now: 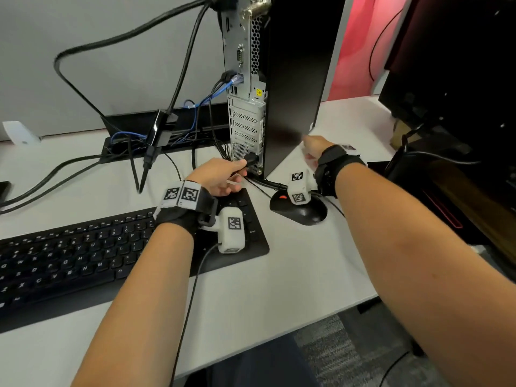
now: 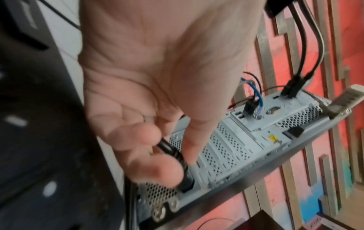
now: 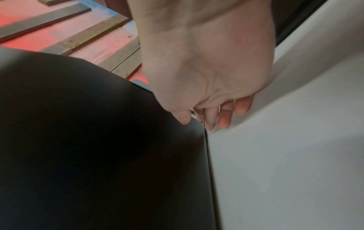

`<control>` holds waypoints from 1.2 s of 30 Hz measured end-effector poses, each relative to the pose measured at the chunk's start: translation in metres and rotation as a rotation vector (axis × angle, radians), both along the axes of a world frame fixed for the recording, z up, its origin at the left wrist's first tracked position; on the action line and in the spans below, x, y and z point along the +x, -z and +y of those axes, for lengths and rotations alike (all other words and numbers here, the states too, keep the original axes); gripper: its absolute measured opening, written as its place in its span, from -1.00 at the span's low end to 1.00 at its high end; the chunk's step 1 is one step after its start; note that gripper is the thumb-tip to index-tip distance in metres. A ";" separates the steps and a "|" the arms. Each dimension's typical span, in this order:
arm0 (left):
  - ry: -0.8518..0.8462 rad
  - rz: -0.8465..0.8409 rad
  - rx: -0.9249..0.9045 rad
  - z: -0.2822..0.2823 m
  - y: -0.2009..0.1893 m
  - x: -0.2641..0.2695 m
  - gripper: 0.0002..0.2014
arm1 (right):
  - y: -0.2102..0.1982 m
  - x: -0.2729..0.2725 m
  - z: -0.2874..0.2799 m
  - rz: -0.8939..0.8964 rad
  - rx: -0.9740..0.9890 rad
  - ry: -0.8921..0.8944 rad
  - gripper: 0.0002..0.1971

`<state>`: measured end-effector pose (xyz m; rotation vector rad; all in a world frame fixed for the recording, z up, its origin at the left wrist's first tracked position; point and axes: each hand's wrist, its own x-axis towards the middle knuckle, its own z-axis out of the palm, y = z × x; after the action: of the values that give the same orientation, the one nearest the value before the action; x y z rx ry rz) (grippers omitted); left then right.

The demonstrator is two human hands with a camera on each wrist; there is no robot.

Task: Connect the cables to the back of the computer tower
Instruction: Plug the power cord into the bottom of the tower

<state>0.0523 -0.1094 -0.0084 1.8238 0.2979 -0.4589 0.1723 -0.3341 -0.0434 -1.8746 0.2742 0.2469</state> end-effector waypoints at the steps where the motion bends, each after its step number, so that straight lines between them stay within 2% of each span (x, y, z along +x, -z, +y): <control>1: 0.027 0.011 0.002 0.003 -0.002 0.001 -0.71 | -0.002 0.004 -0.005 0.004 0.007 0.005 -0.82; 6: 0.152 0.039 -0.015 0.009 -0.002 0.008 -0.69 | -0.006 0.031 -0.006 0.022 0.006 0.098 -0.63; 13: 0.229 0.012 -0.068 0.019 0.001 0.011 -0.69 | 0.003 0.058 -0.011 -0.031 0.169 0.193 -0.76; 21: 0.146 -0.073 -0.146 0.025 0.017 0.008 -0.70 | 0.003 0.067 -0.003 -0.135 0.245 0.205 -0.78; 25: 0.150 -0.113 -0.184 0.026 0.019 0.007 -0.71 | 0.005 0.074 -0.003 -0.173 0.272 0.211 -0.62; 36: 0.203 -0.132 -0.045 0.018 0.013 0.005 -0.64 | 0.009 0.090 -0.001 -0.241 0.468 0.277 -0.57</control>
<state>0.0575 -0.0911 -0.0219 1.8383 0.0114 -0.4784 0.2628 -0.3355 -0.0521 -1.3680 0.2792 -0.1006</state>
